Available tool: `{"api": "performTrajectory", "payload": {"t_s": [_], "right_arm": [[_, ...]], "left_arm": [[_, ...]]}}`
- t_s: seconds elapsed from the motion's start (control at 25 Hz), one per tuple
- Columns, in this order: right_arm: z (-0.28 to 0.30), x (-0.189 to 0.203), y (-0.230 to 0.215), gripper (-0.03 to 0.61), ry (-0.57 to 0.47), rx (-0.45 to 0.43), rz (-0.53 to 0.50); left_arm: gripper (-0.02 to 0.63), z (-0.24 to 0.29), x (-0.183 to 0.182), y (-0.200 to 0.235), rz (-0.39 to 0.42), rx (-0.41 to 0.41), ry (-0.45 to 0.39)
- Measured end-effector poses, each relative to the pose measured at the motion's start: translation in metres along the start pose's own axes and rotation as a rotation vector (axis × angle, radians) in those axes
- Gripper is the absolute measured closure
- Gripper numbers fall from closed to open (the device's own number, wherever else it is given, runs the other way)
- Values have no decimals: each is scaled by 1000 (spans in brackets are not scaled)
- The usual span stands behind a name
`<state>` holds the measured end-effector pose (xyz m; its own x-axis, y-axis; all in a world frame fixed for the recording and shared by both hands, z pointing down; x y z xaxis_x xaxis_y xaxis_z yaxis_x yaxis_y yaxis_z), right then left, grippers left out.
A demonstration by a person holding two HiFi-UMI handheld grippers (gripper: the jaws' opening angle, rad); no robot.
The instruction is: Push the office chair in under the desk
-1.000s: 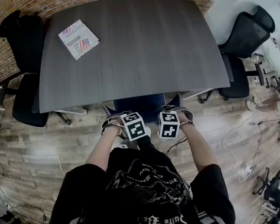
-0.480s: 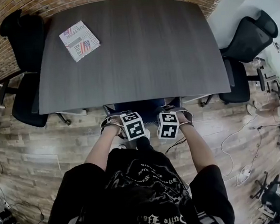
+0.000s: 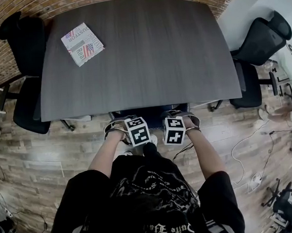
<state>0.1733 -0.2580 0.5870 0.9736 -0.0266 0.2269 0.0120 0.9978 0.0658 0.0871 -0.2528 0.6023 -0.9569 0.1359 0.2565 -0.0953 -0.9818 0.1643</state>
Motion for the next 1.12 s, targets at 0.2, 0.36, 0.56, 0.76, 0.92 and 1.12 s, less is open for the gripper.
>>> {"api": "performTrajectory", "payload": {"t_s": [0.2,0.36,0.56,0.76,0.92,1.12], "right_arm": [[4,1,-1,483,2,0,-1],[7,0,-2,482,4,1,6],[10,1,-4,482,5,15,8],[13,3,-5,480,4,16,4],[12,3,-5,479,-2,5,-2],[13,3,-6,477,-10,3,-2]], "left_arm": [[508,3,1,1,5,5,-2],[506,5,2,5,7,2,-3],[505,8,2,6,11,-1,1],[500,10,2,8,10,6,2],[494,11,1,8,7,14,-1],[494,11,3,9,3,12,-1]]}}
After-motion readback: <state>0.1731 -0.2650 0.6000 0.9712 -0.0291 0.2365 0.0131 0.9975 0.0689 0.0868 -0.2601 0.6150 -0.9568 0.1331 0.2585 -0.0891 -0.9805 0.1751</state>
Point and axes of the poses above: the fingertips, and each gripper's own axes: z forward along the fingers, y to its left, x out of its underside, the point moved 5 cm from there along -z, backward along the fingers, and after that the axes turned 2 degrees about x, right-handed, at the moved point
